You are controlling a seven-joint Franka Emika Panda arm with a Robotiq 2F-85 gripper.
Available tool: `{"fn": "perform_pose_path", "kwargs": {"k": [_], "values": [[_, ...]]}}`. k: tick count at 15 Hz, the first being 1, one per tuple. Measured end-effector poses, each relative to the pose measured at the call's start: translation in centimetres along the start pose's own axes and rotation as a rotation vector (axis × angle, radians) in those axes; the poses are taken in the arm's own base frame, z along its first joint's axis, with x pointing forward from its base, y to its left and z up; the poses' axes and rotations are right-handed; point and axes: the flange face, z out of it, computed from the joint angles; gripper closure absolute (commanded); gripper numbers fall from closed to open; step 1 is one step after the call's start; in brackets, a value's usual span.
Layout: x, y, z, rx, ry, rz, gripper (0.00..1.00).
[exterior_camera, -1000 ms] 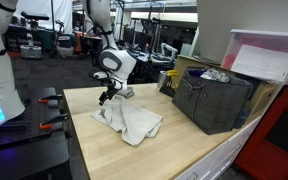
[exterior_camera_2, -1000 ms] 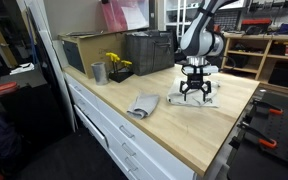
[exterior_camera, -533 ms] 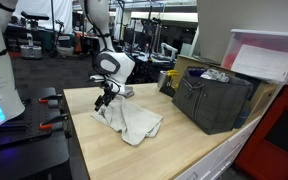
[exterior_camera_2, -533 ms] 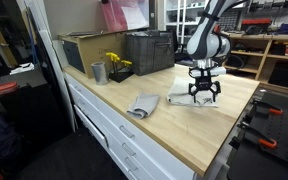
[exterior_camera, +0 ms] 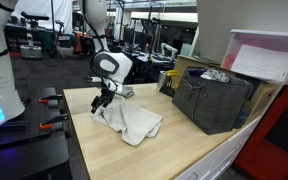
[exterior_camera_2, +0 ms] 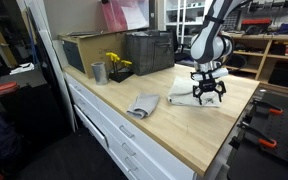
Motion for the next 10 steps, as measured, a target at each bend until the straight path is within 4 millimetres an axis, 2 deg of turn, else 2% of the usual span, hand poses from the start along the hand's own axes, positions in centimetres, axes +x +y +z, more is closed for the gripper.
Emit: {"fn": "perform_pose_path", "kwargs": {"k": [3,10], "values": [[-0.5,0.1,0.1,-0.049,0.033,0.031,0.0],[-2.1,1.9,0.6,-0.171,0.068,0.148,0.0]]}}
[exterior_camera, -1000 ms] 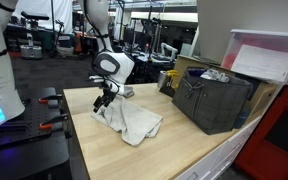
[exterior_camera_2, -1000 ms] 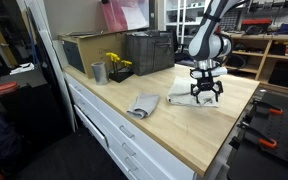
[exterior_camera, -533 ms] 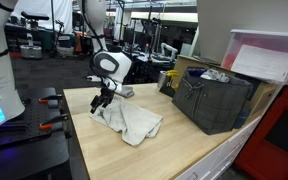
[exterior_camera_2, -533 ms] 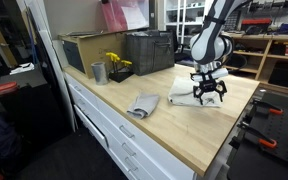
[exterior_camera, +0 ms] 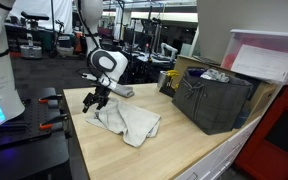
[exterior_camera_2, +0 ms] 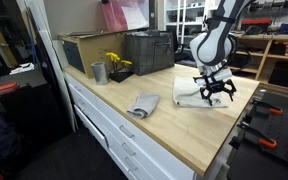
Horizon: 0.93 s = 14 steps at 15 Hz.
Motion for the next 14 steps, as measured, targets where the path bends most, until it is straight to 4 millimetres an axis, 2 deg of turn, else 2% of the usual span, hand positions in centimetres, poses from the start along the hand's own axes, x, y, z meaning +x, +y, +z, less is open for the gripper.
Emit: {"fn": "perform_pose_path", "kwargs": {"k": [1,2,3,6,7,9,11,14], "values": [[-0.1,0.3,0.0,-0.016,0.001,0.014,0.0],[-0.3,0.7,0.0,-0.032,0.0,0.028,0.25],[-0.4,1.0,0.0,-0.045,-0.001,0.04,0.26],[-0.5,1.8,-0.1,-0.083,-0.004,0.061,0.49],[-0.5,1.9,-0.1,-0.092,-0.006,0.066,0.16],[-0.4,2.2,-0.1,-0.103,-0.013,0.075,0.11],[-0.3,2.3,-0.2,-0.102,-0.016,0.088,0.0],[0.3,2.1,-1.3,-0.046,-0.003,0.086,0.0]]}}
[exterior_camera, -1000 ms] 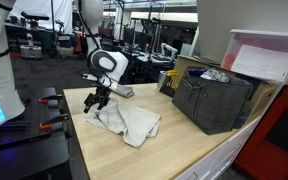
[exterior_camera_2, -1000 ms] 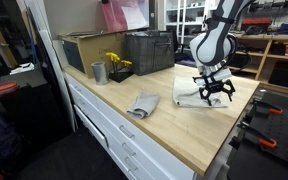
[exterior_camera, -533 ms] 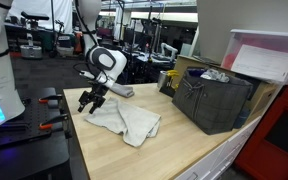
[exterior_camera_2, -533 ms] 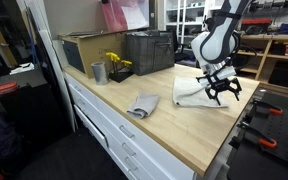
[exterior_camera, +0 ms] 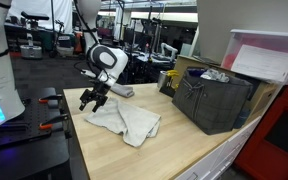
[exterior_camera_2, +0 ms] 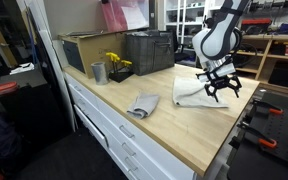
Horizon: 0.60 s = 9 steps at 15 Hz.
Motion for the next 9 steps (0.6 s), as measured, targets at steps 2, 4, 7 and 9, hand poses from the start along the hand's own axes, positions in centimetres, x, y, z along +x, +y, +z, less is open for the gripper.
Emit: {"fn": "perform_pose_path", "kwargs": {"k": [2,4,7,9], "values": [[1.1,-0.5,-1.5,0.101,0.033,-0.035,0.0],[2.7,-0.9,-3.2,0.192,0.076,-0.092,0.0],[5.6,-1.2,-5.7,0.28,0.143,-0.22,0.0],[7.1,-1.4,-7.1,0.334,0.176,-0.313,0.0]]}}
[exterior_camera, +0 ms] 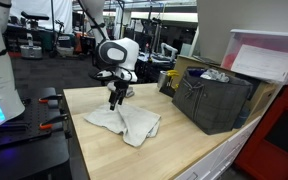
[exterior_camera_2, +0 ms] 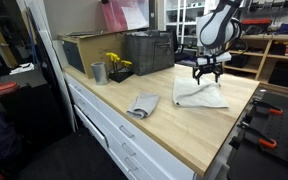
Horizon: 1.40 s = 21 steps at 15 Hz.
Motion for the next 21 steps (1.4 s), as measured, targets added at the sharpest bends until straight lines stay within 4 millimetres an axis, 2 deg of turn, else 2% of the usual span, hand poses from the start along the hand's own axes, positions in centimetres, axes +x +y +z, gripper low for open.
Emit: {"fn": "perform_pose_path", "kwargs": {"k": [2,21], "values": [[0.64,-0.14,-0.52,0.023,0.009,-0.047,0.0],[0.39,-0.58,-0.6,0.027,0.011,-0.06,0.0]]}}
